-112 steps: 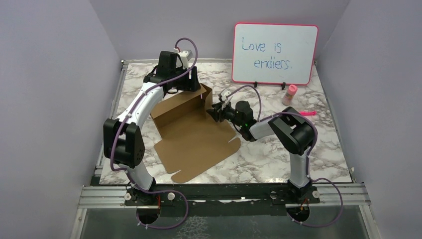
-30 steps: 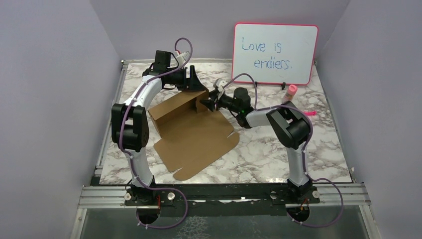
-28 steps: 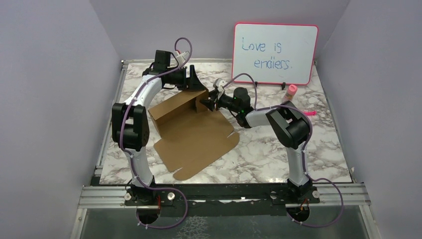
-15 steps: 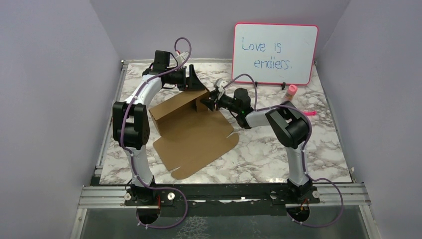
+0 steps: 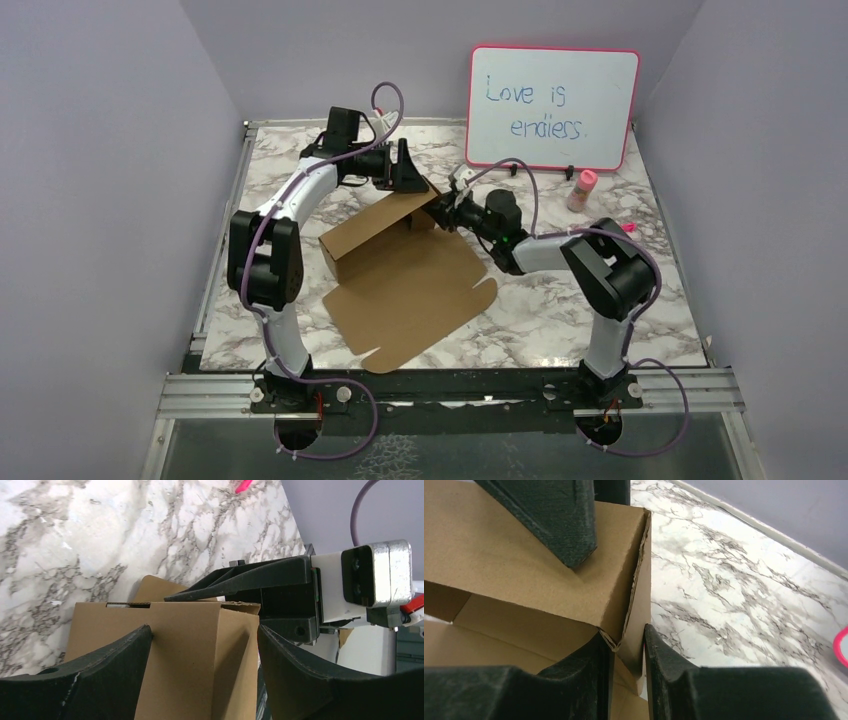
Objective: Fold the paper box
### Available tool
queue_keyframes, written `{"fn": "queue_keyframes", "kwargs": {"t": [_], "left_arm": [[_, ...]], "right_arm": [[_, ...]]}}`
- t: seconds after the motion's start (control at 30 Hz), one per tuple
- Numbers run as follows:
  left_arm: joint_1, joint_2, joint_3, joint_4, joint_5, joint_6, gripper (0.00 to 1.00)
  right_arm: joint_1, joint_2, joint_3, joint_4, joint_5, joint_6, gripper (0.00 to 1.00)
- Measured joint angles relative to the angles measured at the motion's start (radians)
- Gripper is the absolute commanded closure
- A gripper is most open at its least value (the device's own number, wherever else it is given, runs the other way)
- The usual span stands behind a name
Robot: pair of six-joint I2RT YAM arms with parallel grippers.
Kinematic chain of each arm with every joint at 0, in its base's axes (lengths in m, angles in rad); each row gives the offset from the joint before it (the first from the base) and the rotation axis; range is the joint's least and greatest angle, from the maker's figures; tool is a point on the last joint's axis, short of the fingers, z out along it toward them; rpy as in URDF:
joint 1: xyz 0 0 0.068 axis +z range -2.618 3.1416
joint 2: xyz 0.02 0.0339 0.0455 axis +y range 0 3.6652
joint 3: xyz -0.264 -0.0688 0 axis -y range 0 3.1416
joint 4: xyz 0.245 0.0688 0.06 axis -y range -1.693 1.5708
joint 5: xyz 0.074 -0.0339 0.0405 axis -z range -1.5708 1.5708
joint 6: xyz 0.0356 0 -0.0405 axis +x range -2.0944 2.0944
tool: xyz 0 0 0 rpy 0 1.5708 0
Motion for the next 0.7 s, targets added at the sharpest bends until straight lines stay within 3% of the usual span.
{"fn": "queue_keyframes", "kwargs": {"t": [0.23,0.53,0.7], "left_arm": [[-0.023,-0.057,-0.029,0.002,0.005,-0.013,0.17],[-0.019,-0.071,-0.072,-0.037,-0.056,-0.008,0.12],[-0.013,-0.07,-0.072,-0.041,-0.082,0.002,0.12]], "right_arm": [[0.006,-0.14,-0.05,-0.093,0.089,0.05,0.75],[0.011,-0.157,-0.083,-0.18,0.164,0.063,0.75],[0.015,-0.137,-0.085,-0.175,0.171,0.067,0.68]]}}
